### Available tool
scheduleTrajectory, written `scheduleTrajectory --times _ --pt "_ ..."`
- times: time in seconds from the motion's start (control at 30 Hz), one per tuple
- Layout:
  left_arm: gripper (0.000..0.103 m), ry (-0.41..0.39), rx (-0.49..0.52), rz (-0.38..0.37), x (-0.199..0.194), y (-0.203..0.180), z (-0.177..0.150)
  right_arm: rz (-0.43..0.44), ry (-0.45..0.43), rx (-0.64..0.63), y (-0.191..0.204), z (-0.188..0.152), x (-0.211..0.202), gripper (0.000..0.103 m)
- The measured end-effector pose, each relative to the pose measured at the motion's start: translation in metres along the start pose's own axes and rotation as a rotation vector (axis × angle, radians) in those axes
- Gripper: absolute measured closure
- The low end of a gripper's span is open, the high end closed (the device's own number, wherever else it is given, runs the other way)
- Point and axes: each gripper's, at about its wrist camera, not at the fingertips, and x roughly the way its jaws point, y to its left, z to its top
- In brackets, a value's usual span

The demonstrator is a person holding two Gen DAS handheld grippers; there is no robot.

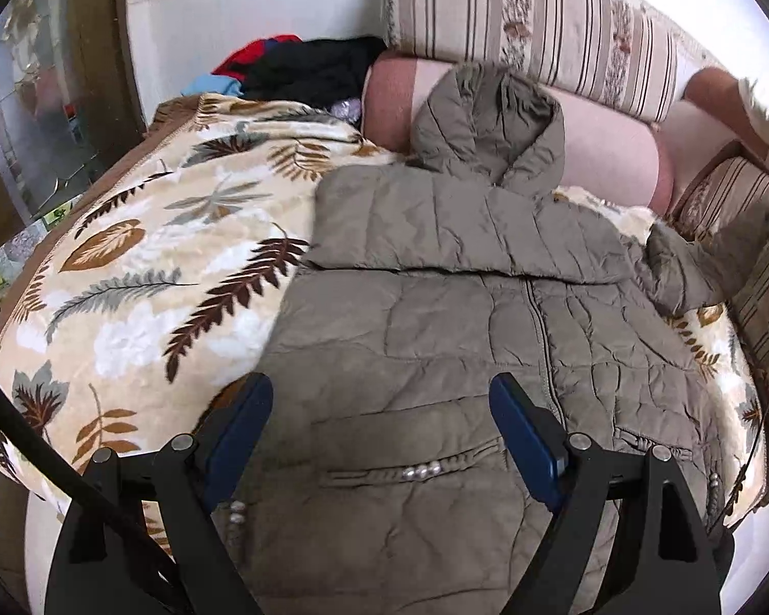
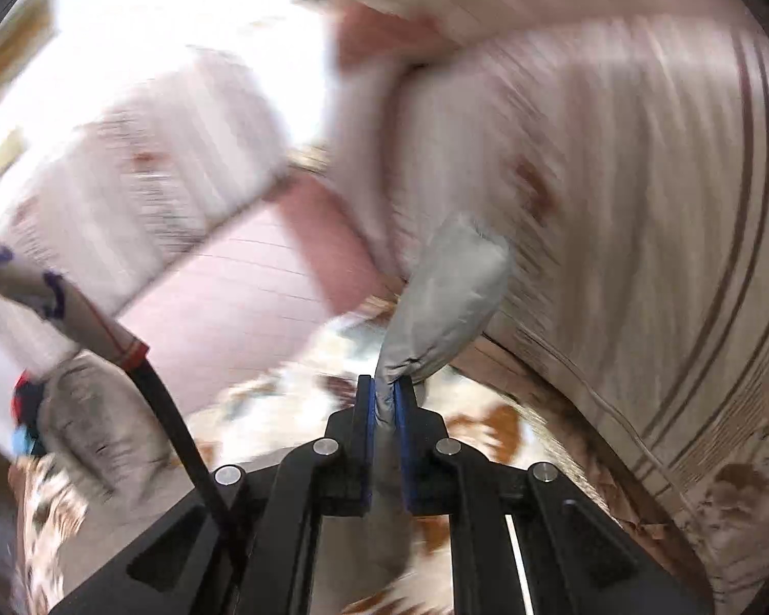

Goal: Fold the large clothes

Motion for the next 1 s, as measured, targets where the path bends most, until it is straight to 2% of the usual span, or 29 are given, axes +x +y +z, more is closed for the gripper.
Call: scheduleTrajectory --times 0.07,0.2,0.37,0.5,0.57,0.63,0.73,0.77,0.8,0.87,0.9,0.93,1.0 --pt "0.018 -0.015 -0.026 -0.003 -0.008 0.016 -0.008 0.056 -0.026 -0.081 0.052 -0.004 -0.035 0.094" --pt "0.018 -0.029 -0.079 -0.013 -0.020 0.042 -0.020 0.167 -0.034 -0.217 0.155 -0.028 -0.073 0.094" --pt "0.018 -0.075 -0.129 0.000 -0.036 0.075 -0.033 0.296 0.029 -0.407 0.278 -0.102 -0.091 0.094" --pt "0.018 -0.089 -0.169 0.002 -0.039 0.096 -0.042 0.362 0.161 -0.537 0.356 -0.191 -0.069 0.095" --pt "0.018 -0.084 -0.192 0.003 -0.037 0.108 -0.046 0.353 0.221 -0.615 0.386 -0.236 -0.048 0.095" --pt "0.018 -0.077 -0.210 0.007 -0.035 0.117 -0.049 0.336 0.308 -0.669 0.405 -0.283 -0.019 0.093" --pt "0.018 -0.068 -0.229 0.017 -0.033 0.129 -0.053 0.305 0.443 -0.687 0.412 -0.332 0.026 0.088" --pt "0.018 -0.069 -0.236 0.020 -0.033 0.132 -0.054 0.289 0.461 -0.692 0.412 -0.341 0.033 0.087" --pt "0.018 -0.070 -0.242 0.023 -0.034 0.135 -0.054 0.284 0.468 -0.697 0.412 -0.347 0.037 0.082" --pt "0.018 -0.069 -0.252 0.025 -0.032 0.139 -0.055 0.331 0.470 -0.699 0.410 -0.349 0.029 0.059" --pt "0.018 -0.065 -0.257 0.024 -0.029 0.141 -0.055 0.345 0.459 -0.706 0.407 -0.347 0.023 0.038" --pt "0.018 -0.061 -0.260 0.021 -0.027 0.141 -0.055 0.344 0.430 -0.723 0.406 -0.345 0.014 0.026" --pt "0.018 -0.051 -0.267 0.010 -0.022 0.139 -0.054 0.358 0.366 -0.762 0.402 -0.336 -0.005 0.025"
